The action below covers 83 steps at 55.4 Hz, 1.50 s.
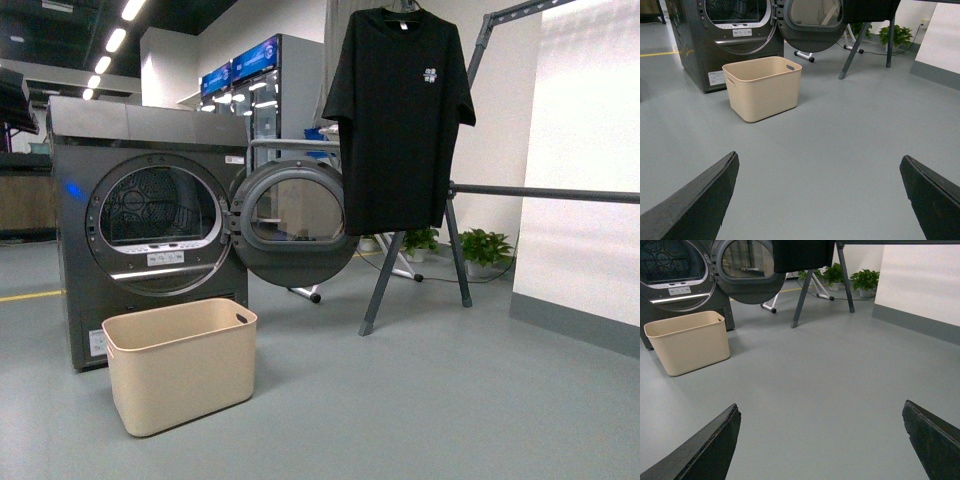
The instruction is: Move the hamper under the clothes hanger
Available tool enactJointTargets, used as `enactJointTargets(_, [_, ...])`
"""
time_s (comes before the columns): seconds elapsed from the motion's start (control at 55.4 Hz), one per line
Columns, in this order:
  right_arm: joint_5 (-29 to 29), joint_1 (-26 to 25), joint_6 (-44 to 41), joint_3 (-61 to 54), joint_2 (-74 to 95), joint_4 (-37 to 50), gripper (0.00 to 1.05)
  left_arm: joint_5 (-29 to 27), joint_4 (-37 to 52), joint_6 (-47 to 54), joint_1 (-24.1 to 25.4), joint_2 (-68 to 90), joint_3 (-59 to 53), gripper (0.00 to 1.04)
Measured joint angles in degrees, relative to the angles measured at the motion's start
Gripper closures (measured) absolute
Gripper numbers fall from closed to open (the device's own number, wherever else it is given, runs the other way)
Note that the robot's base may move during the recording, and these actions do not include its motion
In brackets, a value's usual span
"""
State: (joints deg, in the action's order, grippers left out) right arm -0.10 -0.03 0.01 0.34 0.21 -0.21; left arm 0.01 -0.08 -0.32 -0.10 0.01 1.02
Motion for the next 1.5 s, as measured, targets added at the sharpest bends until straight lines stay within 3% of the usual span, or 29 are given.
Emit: enactJointTargets(1.498, [0.0,0.0,0.0,0.0,0.0,0.0,0.08,0.0,0.0,0.0,0.0,0.0,0.0,0.07])
